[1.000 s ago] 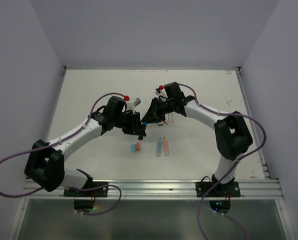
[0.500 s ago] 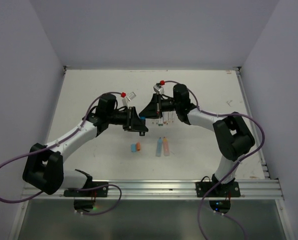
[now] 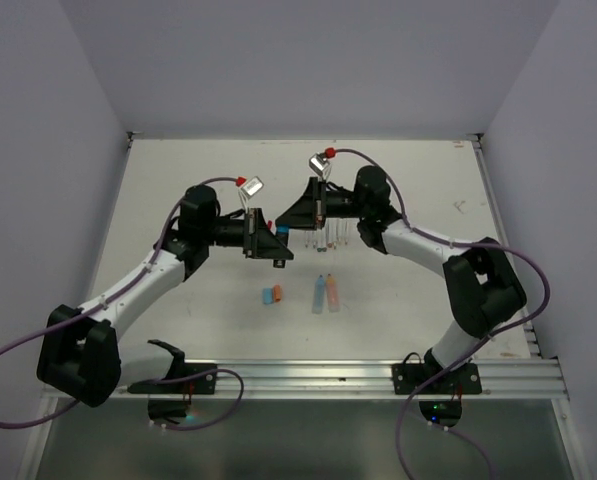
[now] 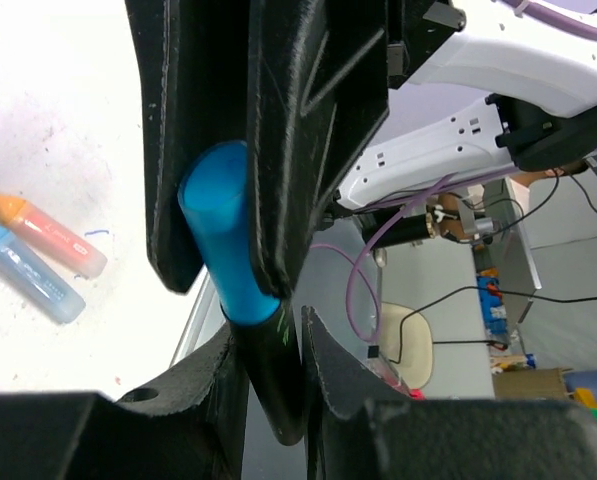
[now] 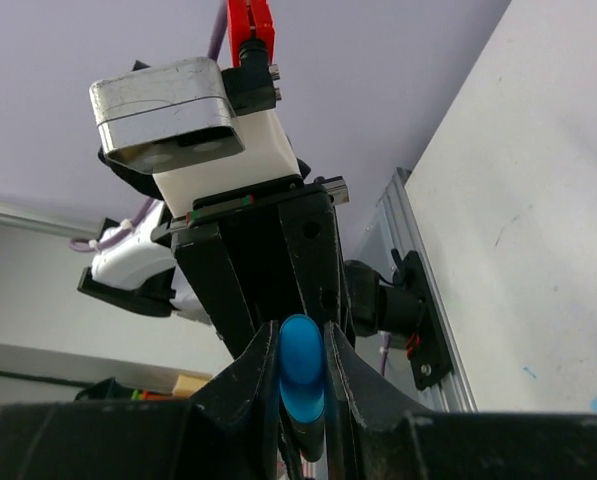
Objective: Open the pen caps
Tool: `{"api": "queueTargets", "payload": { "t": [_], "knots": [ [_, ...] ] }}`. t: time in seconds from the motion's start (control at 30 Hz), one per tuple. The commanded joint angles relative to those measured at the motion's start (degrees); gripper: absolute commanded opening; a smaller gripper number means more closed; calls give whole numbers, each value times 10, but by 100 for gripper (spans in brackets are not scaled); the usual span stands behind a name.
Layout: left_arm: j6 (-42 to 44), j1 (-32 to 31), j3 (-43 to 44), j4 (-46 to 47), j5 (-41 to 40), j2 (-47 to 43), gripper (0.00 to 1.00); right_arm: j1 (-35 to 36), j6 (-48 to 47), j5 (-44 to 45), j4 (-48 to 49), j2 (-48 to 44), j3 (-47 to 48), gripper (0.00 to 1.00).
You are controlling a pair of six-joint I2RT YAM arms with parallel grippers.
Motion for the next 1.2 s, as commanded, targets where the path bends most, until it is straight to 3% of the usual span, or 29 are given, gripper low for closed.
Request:
{"api": "queueTargets", "payload": {
  "t": [0.0,0.13,0.3,0.47,0.57,0.63,0.67,0.83,0.97,1.17],
  "knots": [
    [-3,1,-14,47,30,-36,0,-30,7,97,-3,-28,-20,0],
    [-16,2,-25,71,45,-46,0,-63,128,124,152,-1,-42,0],
    [-27,2,-46,90,59,-61,0,-97,151,130,176,21,-15,0],
    [-32,2,-58,102,64,-66,0,-97,261,94,313,84,30,0],
    [-28,2,-58,97,64,-68,0,-95,206,87,234,65,31,0],
    [-20,2,-56,92,63,-69,0,-94,108,82,100,33,42,0],
    [-13,2,-54,85,61,-68,0,-94,90,74,80,26,49,0],
    [42,2,-50,20,46,-57,0,-110,86,118,73,9,34,0],
    [61,2,-67,16,40,-69,0,-120,157,136,152,37,42,0],
    [105,2,-76,-35,32,-86,0,-138,160,157,133,57,99,0]
  ]
}}
